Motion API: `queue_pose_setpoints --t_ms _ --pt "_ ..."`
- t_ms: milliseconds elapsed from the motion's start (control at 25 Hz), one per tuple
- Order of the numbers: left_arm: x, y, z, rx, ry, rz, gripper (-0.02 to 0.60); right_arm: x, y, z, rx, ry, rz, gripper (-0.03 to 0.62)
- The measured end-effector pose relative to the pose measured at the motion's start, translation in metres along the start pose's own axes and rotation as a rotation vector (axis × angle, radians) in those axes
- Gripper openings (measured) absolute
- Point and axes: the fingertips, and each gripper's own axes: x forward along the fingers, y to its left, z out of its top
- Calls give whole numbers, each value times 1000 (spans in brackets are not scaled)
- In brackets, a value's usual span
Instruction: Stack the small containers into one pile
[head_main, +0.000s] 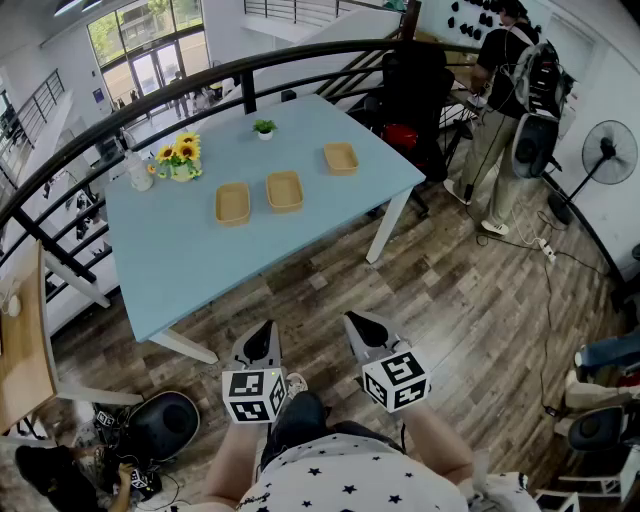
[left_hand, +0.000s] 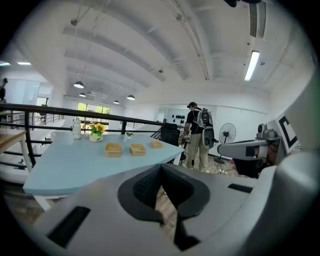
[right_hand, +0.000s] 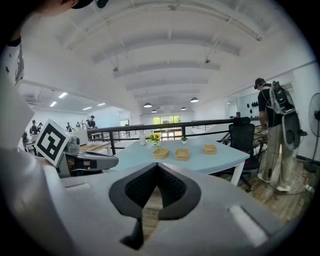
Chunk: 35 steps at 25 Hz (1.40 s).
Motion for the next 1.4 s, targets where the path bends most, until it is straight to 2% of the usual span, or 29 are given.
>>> queue_pose_setpoints --t_ms 120,240,400,800,1400 --pt "-36 -38 -20 -18 5 -18 3 -47 3 -16 16 -8 -30 6" --pt "-71 -70 -42 7 21 -30 3 -87 8 -35 40 2 -49 5" --pt "-108 -90 -57 8 29 -14 3 -121 25 -44 42 1 -37 5" --pt "-145 -102 -51 -2 -31 20 3 -151 57 -53 44 -21 36 5" --pt "-152 -103 -49 -15 -29 37 9 -151 53 -61 54 6 50 6"
